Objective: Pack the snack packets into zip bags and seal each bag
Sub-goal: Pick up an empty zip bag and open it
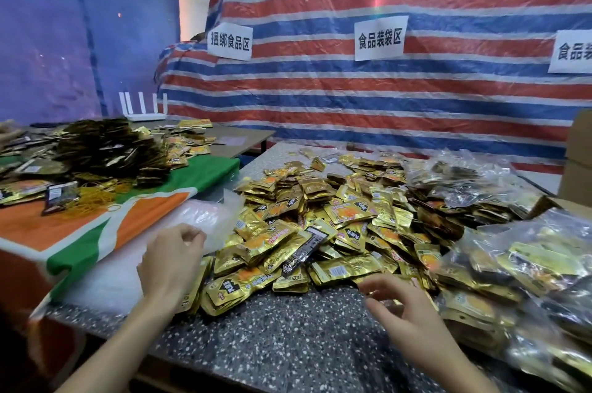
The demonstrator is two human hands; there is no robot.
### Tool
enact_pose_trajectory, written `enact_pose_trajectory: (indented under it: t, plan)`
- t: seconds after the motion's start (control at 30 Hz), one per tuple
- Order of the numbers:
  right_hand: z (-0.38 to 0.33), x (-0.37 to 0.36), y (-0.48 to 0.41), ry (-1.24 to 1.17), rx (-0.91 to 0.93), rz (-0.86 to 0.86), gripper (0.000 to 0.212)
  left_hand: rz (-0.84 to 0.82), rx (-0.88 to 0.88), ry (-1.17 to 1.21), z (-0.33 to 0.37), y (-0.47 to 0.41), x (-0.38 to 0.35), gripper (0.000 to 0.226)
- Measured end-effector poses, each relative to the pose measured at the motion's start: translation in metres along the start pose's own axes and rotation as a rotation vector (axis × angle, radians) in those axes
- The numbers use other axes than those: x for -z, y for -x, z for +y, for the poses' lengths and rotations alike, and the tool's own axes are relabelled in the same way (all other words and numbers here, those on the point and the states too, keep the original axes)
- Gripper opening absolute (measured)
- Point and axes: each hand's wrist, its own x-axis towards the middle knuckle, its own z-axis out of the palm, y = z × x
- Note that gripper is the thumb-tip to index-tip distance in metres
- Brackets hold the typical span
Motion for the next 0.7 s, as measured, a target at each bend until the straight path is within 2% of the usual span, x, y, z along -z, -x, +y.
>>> enact_pose_trajectory:
  t: [0.1,0.2,0.33,0.43,0.57,0.7]
  plan:
    - [0.010,-0.011,0.009,-0.118,-0.067,0.051,0.022,0.037,0.020,0.112,0.010,0.026,-0.007,0.008]
    - [0.023,-0.024,0.019,-0.266,-0.157,0.077,0.018,0.013,0.006,0.233,0.017,0.054,-0.014,0.018]
    - [0.027,-0.030,0.024,-0.479,-0.225,0.184,0.011,-0.007,-0.295,0.324,0.035,0.103,-0.034,0.022]
    - [0.024,-0.025,0.018,-0.639,-0.317,0.248,0.045,-0.036,-0.478,0.355,0.048,0.136,-0.058,0.034]
    - [0.026,-0.023,0.021,-0.754,-0.362,0.247,0.084,-0.173,-0.613,0.500,0.048,0.153,-0.080,0.032]
    - [0.029,-0.024,0.028,-0.723,-0.292,0.257,0.102,-0.365,-0.475,0.526,0.035,0.152,-0.086,0.040]
